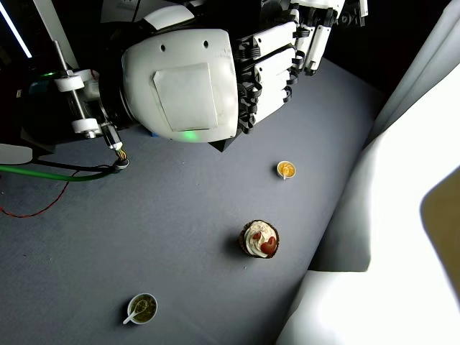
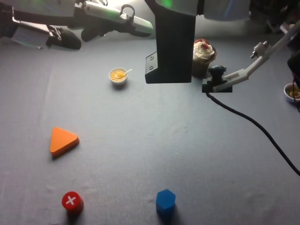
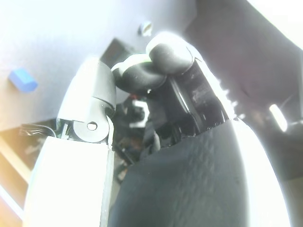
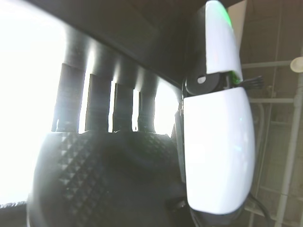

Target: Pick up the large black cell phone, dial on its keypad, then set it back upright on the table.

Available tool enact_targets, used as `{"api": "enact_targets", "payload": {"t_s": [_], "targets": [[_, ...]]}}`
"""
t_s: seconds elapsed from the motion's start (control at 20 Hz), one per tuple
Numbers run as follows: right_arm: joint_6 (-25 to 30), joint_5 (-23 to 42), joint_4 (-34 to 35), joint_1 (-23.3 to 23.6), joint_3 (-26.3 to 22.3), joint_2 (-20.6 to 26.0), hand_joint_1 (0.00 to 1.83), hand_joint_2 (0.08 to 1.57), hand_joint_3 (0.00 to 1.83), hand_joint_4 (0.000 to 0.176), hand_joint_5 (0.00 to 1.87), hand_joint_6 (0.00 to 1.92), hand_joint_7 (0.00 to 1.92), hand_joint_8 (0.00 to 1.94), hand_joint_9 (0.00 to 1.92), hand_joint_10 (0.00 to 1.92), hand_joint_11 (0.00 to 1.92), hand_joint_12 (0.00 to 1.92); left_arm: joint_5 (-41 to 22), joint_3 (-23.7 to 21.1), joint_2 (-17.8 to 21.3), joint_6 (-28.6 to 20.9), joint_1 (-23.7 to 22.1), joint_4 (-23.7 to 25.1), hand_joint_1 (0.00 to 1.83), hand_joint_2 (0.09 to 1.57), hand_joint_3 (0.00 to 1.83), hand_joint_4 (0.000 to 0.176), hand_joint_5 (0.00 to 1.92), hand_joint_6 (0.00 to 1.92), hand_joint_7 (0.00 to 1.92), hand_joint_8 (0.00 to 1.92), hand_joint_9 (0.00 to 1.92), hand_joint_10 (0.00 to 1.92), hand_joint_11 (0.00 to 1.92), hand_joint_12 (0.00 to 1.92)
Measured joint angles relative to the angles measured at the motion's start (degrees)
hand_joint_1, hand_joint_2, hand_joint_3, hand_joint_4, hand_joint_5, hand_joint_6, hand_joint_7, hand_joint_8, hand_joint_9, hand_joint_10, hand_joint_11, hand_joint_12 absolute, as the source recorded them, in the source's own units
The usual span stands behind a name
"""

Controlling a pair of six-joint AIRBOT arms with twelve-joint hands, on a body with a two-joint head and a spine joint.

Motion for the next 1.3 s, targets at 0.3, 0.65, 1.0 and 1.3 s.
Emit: {"api": "enact_targets", "payload": {"t_s": [0.3,0.65,1.0,1.3], "targets": [[0.0,0.0,0.0,0.0,0.7,0.1,1.36,1.16,0.00,0.000,0.92,0.88,0.85,1.25,0.81,1.44,0.77,1.44,-1.7,5.2,0.3,1.2,0.4,1.1,1.29,1.29,0.04,0.103,0.00,0.00,0.60,1.66,0.76,1.92,0.75,1.92],[0.0,0.2,0.0,0.0,0.8,0.1,1.37,1.15,0.00,0.000,0.95,0.82,0.85,1.24,0.85,1.40,0.82,1.42,-0.9,0.2,0.2,1.0,0.6,0.8,1.43,1.09,0.45,0.096,0.00,0.00,0.60,1.63,0.63,1.91,0.61,1.92],[0.0,0.5,0.1,-0.4,0.8,0.1,1.36,1.16,0.00,0.000,0.91,0.88,0.84,1.25,0.84,1.41,0.81,1.42,7.7,-9.4,0.2,0.0,0.6,1.9,1.48,0.94,0.74,0.114,0.00,0.00,0.61,1.69,0.65,1.92,0.65,1.92],[-0.5,0.9,0.8,-0.4,0.8,0.2,1.37,1.16,0.00,0.000,0.92,0.86,0.85,1.26,0.85,1.39,0.83,1.39,7.7,-5.0,0.2,2.0,0.7,0.7,1.48,0.92,0.76,0.113,0.00,0.00,0.63,1.68,0.65,1.92,0.61,1.92]]}}
